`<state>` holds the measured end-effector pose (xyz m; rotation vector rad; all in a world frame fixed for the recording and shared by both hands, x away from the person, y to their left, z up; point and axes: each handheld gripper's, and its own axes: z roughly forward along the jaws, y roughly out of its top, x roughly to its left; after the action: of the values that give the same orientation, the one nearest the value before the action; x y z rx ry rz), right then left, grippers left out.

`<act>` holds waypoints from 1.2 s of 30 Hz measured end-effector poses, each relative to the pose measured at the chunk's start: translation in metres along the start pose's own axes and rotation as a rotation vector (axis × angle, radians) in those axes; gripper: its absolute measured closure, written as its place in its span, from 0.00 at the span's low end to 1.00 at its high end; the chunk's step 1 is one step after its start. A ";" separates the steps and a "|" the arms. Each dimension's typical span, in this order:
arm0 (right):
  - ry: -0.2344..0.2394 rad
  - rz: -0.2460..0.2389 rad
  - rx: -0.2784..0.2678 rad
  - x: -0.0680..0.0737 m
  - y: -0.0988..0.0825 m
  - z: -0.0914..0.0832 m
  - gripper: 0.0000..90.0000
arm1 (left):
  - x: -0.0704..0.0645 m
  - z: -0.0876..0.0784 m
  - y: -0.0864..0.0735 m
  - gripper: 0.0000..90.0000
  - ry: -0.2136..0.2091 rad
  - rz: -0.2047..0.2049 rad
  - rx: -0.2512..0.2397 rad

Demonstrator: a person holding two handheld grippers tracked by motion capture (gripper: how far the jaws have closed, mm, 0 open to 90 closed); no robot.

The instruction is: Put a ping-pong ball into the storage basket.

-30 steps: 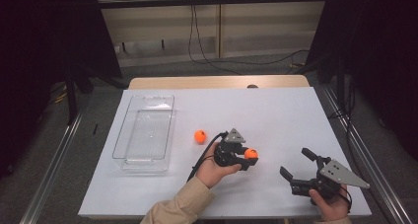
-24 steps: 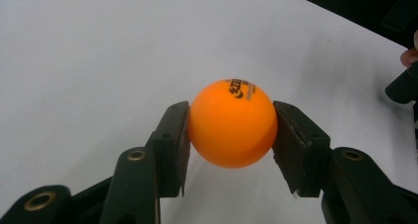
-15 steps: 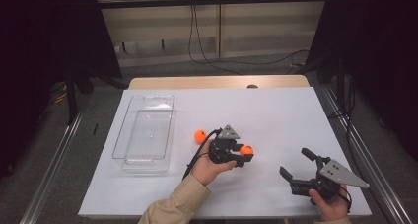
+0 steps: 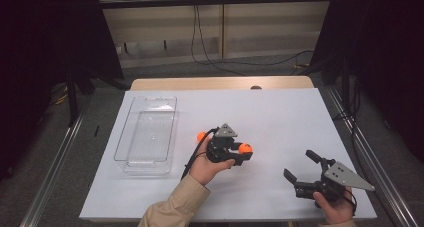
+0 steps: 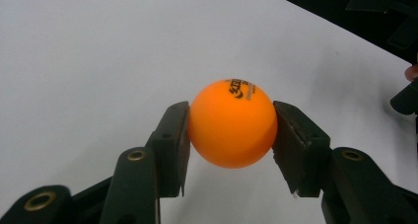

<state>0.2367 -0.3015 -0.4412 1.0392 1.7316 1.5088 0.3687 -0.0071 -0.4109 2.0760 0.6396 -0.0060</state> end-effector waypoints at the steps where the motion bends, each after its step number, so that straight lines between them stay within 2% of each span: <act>1: 0.000 0.000 0.000 0.000 0.000 0.000 0.03 | 0.000 -0.001 0.000 0.56 0.001 -0.001 -0.003; 36: -0.004 -0.001 0.000 -0.001 0.000 -0.002 0.03 | 0.014 -0.026 0.003 0.56 0.052 -0.027 -0.037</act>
<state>0.2356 -0.3032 -0.4411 1.0400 1.7292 1.5056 0.3762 0.0182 -0.3976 2.0372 0.6947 0.0436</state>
